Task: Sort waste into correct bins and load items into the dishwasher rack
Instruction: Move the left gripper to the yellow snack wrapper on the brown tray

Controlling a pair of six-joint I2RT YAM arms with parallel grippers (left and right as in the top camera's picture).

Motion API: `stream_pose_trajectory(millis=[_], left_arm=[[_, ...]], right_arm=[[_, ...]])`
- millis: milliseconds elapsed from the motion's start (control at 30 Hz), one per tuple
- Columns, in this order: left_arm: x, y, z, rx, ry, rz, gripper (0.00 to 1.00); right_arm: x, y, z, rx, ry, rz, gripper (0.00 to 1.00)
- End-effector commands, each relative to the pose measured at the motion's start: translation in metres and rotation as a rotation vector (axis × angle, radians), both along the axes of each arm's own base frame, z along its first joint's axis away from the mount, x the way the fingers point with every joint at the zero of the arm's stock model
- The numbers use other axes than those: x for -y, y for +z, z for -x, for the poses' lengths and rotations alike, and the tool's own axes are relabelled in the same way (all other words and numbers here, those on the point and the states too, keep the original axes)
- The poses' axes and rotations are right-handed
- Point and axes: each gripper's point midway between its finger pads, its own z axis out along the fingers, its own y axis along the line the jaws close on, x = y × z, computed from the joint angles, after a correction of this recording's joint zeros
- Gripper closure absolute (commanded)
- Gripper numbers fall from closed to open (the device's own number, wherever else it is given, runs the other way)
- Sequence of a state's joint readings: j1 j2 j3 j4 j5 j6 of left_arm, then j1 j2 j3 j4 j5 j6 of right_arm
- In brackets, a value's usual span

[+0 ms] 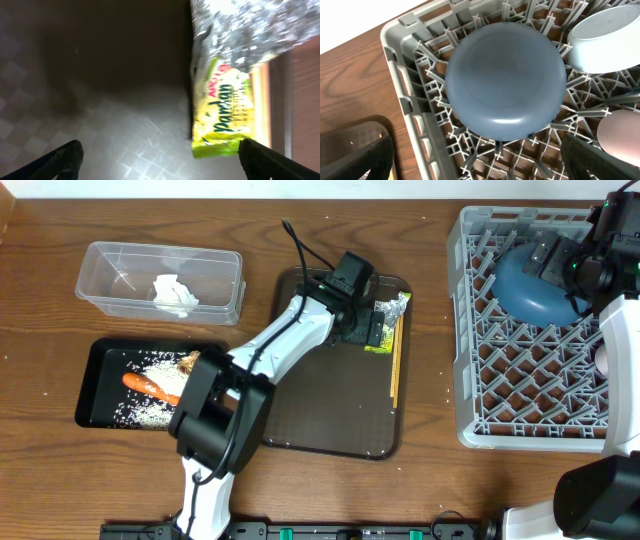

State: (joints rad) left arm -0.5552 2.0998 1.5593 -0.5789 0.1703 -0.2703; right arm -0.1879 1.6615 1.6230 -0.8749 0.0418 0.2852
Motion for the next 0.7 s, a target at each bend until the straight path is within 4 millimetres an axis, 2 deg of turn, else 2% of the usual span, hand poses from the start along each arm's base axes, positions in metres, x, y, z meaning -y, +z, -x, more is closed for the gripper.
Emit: stream_pose_trajectory(millis=[0, 200, 300, 667], left_arm=[[0.008, -0.004, -0.004, 0.019, -0.042, -0.001, 0.01], [0.025, -0.016, -0.004, 0.037, -0.072, 0.008, 0.02], [0.025, -0.023, -0.004, 0.037, -0.069, -0.006, 0.03], [0.017, -0.028, -0.008, 0.053, -0.044, -0.052, 0.27]], right_arm=[[0.003, 0.004, 0.002, 0.009, -0.021, 0.001, 0.01], [0.003, 0.004, 0.002, 0.009, -0.021, 0.001, 0.01], [0.003, 0.004, 0.002, 0.009, -0.021, 0.001, 0.01], [0.003, 0.004, 0.002, 0.009, -0.021, 0.001, 0.01]])
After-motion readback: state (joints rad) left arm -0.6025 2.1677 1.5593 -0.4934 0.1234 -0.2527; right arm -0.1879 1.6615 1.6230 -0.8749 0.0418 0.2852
